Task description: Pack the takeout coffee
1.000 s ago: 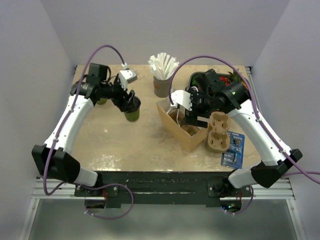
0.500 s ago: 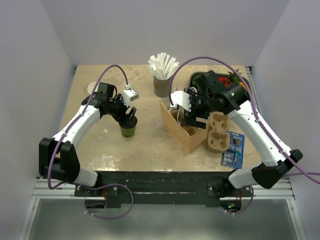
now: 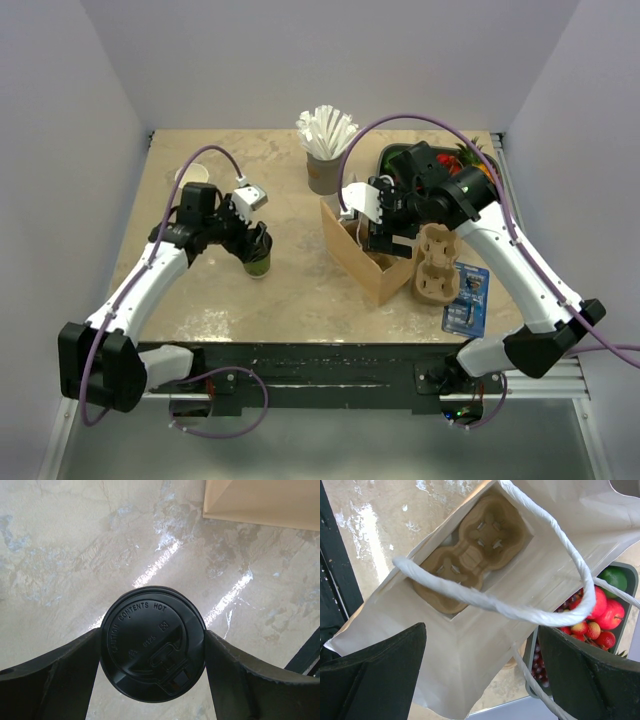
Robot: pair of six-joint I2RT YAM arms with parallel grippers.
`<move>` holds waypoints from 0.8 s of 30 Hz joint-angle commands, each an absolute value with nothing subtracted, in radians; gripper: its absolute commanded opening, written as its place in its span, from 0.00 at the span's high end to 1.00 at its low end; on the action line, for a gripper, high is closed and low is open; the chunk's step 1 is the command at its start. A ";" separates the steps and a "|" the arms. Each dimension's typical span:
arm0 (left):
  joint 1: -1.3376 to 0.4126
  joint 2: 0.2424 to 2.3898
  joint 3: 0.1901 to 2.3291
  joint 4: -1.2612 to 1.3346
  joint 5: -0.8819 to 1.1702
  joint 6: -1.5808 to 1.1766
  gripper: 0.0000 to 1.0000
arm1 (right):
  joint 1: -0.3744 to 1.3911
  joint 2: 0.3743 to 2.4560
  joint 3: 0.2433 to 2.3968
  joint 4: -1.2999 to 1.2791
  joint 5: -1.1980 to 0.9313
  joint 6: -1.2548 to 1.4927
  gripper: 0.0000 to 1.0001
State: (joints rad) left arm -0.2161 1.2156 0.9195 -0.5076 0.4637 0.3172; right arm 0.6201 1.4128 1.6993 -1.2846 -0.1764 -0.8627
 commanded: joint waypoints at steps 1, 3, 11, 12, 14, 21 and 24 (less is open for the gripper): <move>-0.213 1.154 0.954 -0.483 0.517 0.290 0.44 | 0.621 1.402 1.712 -1.282 -0.212 -0.856 0.05; -0.213 1.151 1.000 -0.495 0.538 0.281 0.37 | 0.621 1.404 1.710 -1.282 -0.213 -0.861 0.05; -0.213 1.200 0.990 -0.494 0.525 0.307 0.39 | 0.620 1.422 1.712 -1.273 -0.209 -0.867 0.05; -0.213 1.198 0.959 -0.479 0.520 0.304 0.38 | 0.620 1.425 1.712 -1.273 -0.209 -0.867 0.05; -0.213 1.207 0.940 -0.445 0.506 0.307 0.39 | 0.620 1.425 1.712 -1.275 -0.209 -0.867 0.05; -0.213 1.207 0.879 -0.379 0.474 0.290 0.37 | 0.621 1.425 1.704 -1.273 -0.209 -0.868 0.05; -0.213 1.206 0.877 -0.388 0.486 0.284 0.33 | 0.620 1.427 1.700 -1.269 -0.212 -0.867 0.05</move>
